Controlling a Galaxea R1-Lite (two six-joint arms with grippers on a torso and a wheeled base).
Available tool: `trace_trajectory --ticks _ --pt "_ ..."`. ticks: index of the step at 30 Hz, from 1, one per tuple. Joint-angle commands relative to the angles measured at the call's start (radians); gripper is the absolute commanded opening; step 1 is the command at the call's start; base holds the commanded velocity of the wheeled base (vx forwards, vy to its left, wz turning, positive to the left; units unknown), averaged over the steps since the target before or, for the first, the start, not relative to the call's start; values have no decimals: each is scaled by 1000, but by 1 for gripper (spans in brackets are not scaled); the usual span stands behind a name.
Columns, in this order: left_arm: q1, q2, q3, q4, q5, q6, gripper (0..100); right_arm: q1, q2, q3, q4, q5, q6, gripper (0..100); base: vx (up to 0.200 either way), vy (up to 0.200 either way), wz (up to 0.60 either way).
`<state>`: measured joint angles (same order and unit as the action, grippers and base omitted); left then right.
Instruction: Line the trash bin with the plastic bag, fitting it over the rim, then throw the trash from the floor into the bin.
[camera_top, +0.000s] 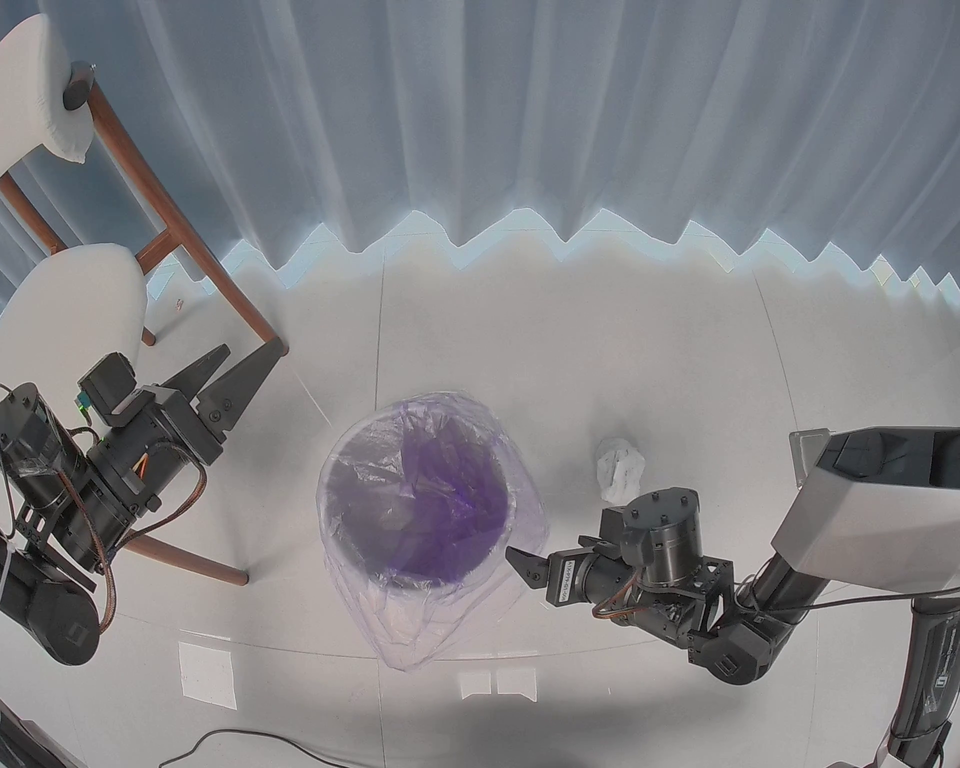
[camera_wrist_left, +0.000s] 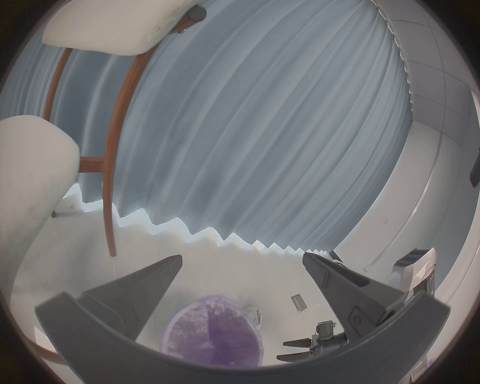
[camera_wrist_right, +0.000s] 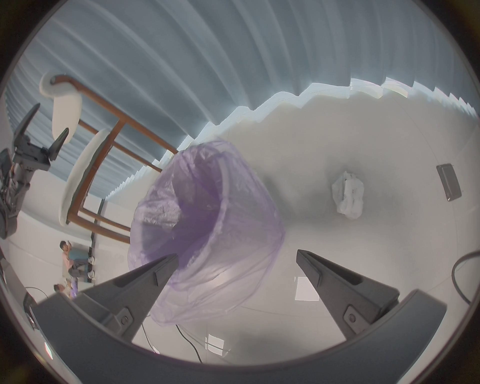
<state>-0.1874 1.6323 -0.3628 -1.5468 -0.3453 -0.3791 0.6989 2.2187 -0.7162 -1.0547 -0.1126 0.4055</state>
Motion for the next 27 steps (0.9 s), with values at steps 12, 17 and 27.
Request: trace_trajectory --ticks 12,17,27 --pt "-93 379 -59 -4 69 -14 100 -7 -281 362 -462 146 424 100 0 0 0" --pt "-102 475 -50 -3 74 -14 100 -108 -252 380 -515 151 506 100 -200 0 0" --pt "-109 494 -27 -3 92 -26 100 -194 -185 389 -515 225 521 100 -120 0 0"
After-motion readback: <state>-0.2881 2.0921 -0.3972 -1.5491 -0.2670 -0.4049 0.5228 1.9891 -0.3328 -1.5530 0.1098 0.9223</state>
